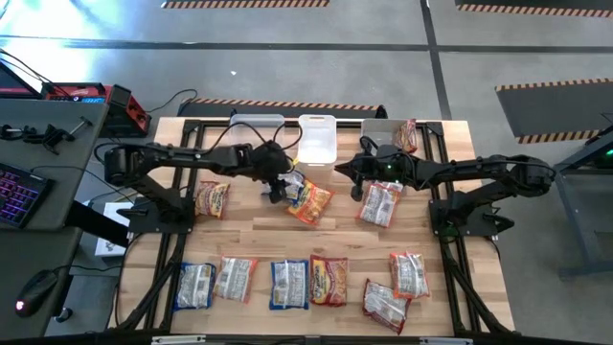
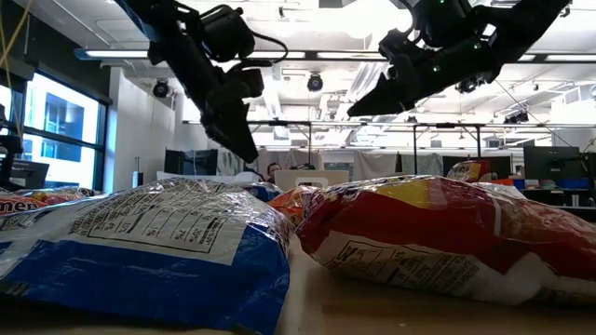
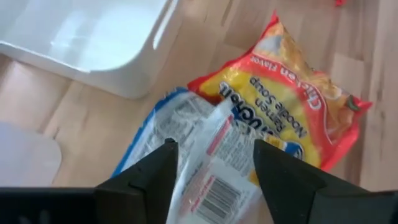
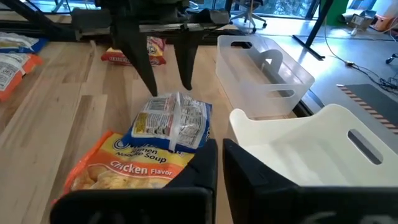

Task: Sort Maruchan noodles
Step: Put the blue noodle pack into the white bin

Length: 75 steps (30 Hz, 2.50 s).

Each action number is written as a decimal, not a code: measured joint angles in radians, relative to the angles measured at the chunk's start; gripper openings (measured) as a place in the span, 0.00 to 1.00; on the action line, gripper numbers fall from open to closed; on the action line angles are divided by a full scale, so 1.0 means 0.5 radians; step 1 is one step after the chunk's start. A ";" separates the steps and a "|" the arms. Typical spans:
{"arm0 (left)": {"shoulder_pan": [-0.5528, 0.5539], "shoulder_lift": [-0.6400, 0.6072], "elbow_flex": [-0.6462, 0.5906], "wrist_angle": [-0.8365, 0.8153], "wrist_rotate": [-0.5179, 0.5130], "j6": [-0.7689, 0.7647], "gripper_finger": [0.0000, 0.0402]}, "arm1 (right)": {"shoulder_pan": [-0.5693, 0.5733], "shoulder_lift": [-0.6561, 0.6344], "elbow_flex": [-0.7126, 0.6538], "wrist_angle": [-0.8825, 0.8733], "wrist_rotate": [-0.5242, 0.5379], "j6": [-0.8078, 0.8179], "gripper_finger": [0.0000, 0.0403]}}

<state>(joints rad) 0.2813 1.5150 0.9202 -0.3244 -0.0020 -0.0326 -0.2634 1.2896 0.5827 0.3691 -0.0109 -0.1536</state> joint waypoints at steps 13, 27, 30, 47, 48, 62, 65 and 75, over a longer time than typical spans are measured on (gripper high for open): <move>0.129 0.217 0.000 -0.152 0.062 0.195 0.54 | 0.000 0.000 0.000 -0.010 0.000 -0.010 0.03; 0.130 0.245 -0.003 -0.207 0.189 0.484 0.27 | 0.000 0.001 0.000 -0.013 0.014 -0.017 0.03; 0.130 0.237 -0.003 -0.237 0.195 0.526 0.14 | 0.000 0.001 0.000 -0.013 0.014 -0.018 0.03; 0.127 -0.126 -0.018 -0.242 0.632 0.560 0.00 | 0.005 0.001 0.000 -0.001 0.103 -0.024 0.19; 0.127 -0.165 -0.018 -0.237 0.674 0.564 0.00 | 0.005 0.001 0.000 0.000 0.084 -0.024 0.21; 0.125 -0.481 -0.017 0.360 1.687 0.426 0.00 | 0.137 0.001 -0.001 0.421 -0.408 -0.438 0.53; 0.126 -0.480 -0.017 0.585 1.812 0.310 0.00 | 0.166 0.001 -0.001 0.589 -0.562 -0.501 0.57; 0.115 -0.454 -0.015 1.102 1.936 -0.075 0.00 | 0.167 0.038 0.145 0.767 -0.964 -0.579 0.60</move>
<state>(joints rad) 0.3389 1.2880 0.9126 0.2267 0.9662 -0.0702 -0.1799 1.3084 0.6550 0.7528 -0.4927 -0.4429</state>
